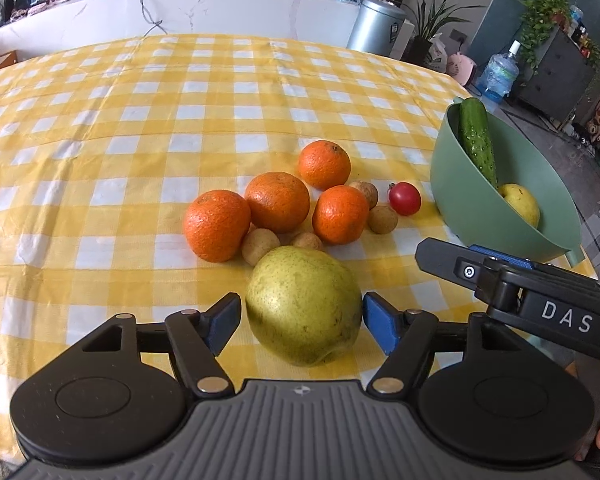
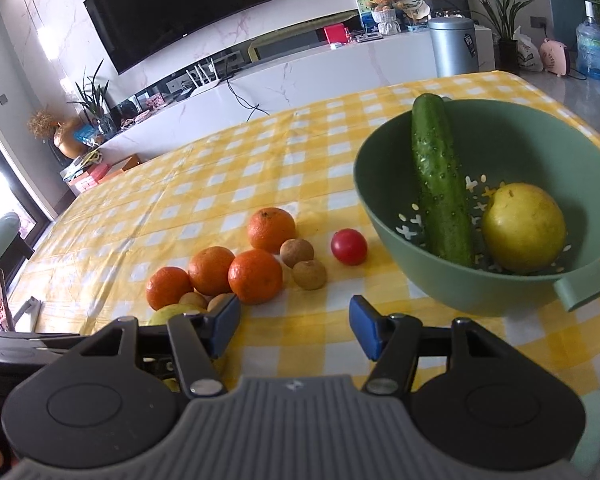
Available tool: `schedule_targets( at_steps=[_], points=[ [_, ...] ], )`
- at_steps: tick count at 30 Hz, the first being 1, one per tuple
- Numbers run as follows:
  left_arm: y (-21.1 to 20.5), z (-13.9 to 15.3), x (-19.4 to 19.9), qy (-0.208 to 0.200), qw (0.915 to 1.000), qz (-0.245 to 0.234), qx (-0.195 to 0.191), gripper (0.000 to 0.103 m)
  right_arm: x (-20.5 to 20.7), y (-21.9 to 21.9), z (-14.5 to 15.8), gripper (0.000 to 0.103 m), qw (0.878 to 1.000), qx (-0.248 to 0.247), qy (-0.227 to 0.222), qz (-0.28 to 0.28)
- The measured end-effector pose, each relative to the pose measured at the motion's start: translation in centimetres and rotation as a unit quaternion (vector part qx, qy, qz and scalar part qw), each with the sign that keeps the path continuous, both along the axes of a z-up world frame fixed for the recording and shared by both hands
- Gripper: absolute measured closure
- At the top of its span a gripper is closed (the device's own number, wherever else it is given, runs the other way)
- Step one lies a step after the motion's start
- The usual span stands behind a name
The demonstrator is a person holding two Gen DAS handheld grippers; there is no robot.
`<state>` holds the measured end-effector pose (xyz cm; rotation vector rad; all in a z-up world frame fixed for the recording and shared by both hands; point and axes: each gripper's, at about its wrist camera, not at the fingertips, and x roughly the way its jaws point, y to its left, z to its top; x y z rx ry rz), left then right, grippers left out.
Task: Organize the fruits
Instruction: 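Grasp the second large pear with the left tool while the right tool grasps an orange, then carry pear and orange into the green colander and open both tools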
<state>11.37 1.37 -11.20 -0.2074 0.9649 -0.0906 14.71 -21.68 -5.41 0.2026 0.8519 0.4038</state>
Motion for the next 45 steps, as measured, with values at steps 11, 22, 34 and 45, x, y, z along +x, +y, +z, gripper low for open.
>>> schedule_targets(
  at_steps=[11,22,34,45],
  points=[
    [0.1,0.1,-0.6,-0.019,0.9997,-0.016,-0.002,0.029,0.7,1.1,-0.5,0.044,1.0,0.007,-0.001,0.02],
    [1.3,2.2,-1.8,-0.045,0.9989,0.004,0.011,0.03,2.2,2.6,-1.2,0.054,0.999,0.013,0.003,0.039],
    [3.8,3.7,-1.7,-0.071,0.9959,0.056,0.001,0.03,4.8,5.0,-2.5,0.055,0.999,0.015,0.018,0.043],
    [4.0,3.4,-1.7,-0.066,0.9963,0.055,-0.002,0.029,5.4,5.4,-3.2,0.063,0.999,0.006,0.025,0.034]
  ],
)
